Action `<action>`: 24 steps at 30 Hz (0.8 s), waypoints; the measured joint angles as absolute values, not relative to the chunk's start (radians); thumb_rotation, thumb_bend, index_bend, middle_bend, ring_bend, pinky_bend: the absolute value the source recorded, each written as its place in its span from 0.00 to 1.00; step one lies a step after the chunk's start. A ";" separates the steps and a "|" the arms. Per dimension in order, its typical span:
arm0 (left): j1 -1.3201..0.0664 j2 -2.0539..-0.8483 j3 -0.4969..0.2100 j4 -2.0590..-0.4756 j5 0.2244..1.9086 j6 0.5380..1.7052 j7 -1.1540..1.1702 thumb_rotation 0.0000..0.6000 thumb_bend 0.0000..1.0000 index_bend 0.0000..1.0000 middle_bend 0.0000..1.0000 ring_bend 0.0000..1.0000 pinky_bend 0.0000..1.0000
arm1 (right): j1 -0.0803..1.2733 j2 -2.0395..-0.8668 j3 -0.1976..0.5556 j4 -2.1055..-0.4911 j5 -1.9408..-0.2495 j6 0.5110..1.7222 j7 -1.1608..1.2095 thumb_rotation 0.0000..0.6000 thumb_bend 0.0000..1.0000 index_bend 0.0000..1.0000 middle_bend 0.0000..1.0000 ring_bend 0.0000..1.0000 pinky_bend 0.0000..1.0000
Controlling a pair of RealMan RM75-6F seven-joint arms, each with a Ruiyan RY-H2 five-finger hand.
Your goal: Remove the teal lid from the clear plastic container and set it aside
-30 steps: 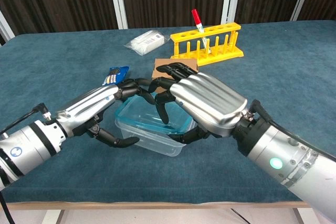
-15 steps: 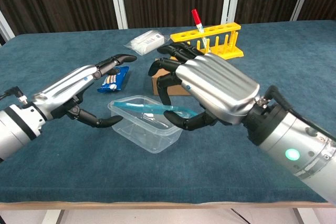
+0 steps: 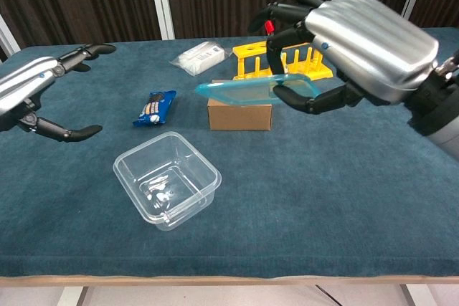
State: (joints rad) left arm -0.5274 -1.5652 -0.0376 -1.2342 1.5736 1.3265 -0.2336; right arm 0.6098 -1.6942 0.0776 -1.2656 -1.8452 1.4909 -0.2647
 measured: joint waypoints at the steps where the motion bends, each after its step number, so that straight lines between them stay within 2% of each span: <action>1: -0.522 -1.551 -0.038 -1.238 1.570 1.328 -0.235 1.00 0.27 0.02 0.00 0.00 0.11 | 0.607 -1.677 0.078 -1.264 -1.848 1.498 -0.268 1.00 0.48 0.80 0.23 0.04 0.00; 6: -0.486 -1.477 -0.033 -1.259 1.553 1.340 -0.254 1.00 0.27 0.02 0.00 0.00 0.11 | 0.576 -1.602 0.075 -1.217 -1.845 1.528 -0.267 1.00 0.48 0.80 0.23 0.04 0.00; 10: -0.456 -1.450 -0.018 -1.261 1.553 1.355 -0.277 1.00 0.27 0.02 0.00 0.00 0.11 | 0.552 -1.594 0.063 -1.133 -1.823 1.529 -0.237 1.00 0.48 0.78 0.23 0.04 0.00; 13: -0.437 -1.446 -0.005 -1.257 1.560 1.367 -0.293 1.00 0.27 0.02 0.00 0.00 0.11 | 0.536 -1.609 0.049 -1.047 -1.805 1.518 -0.203 1.00 0.48 0.72 0.23 0.04 0.00; 16: -0.427 -1.449 0.001 -1.246 1.567 1.372 -0.300 1.00 0.27 0.02 0.00 0.00 0.11 | 0.522 -1.650 0.033 -0.949 -1.788 1.501 -0.165 1.00 0.48 0.54 0.22 0.04 0.00; 18: -0.422 -1.452 0.003 -1.240 1.569 1.372 -0.300 1.00 0.27 0.02 0.00 0.00 0.11 | 0.513 -1.694 0.021 -0.881 -1.778 1.490 -0.131 1.00 0.42 0.39 0.19 0.04 0.00; 21: -0.415 -1.452 0.004 -1.238 1.570 1.372 -0.301 1.00 0.27 0.02 0.00 0.00 0.11 | 0.503 -1.754 0.004 -0.819 -1.768 1.481 -0.069 1.00 0.20 0.13 0.10 0.01 0.00; 24: -0.409 -1.448 0.005 -1.238 1.572 1.376 -0.302 1.00 0.27 0.02 0.00 0.00 0.11 | 0.495 -1.780 -0.011 -0.819 -1.761 1.467 -0.030 1.00 0.12 0.01 0.04 0.00 0.00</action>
State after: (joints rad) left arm -0.4088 -1.4481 0.0047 -1.2377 1.5723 1.3756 -0.3021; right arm 0.4952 -1.7801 -0.0114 -0.8193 -1.7607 1.4665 -0.0297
